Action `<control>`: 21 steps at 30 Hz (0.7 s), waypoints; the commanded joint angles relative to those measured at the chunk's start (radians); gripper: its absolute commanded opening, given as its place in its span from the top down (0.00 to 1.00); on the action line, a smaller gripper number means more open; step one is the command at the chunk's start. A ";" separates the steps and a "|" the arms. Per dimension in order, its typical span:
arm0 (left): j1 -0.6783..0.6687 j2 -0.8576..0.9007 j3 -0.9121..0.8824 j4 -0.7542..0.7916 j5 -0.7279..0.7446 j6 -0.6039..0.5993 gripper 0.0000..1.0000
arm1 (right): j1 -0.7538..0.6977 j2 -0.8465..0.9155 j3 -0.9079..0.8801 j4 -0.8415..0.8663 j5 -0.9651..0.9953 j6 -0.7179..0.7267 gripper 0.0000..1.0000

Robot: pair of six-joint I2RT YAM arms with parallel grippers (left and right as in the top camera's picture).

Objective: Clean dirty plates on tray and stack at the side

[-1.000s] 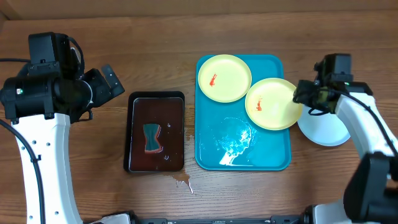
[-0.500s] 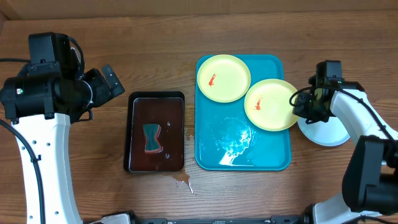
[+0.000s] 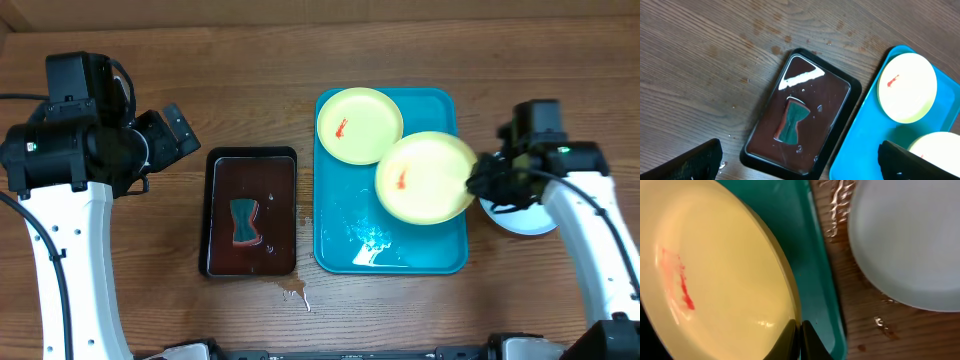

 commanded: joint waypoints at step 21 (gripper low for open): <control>-0.009 0.002 0.001 -0.029 0.135 0.071 0.02 | 0.275 -0.069 -0.043 0.148 0.116 0.046 0.56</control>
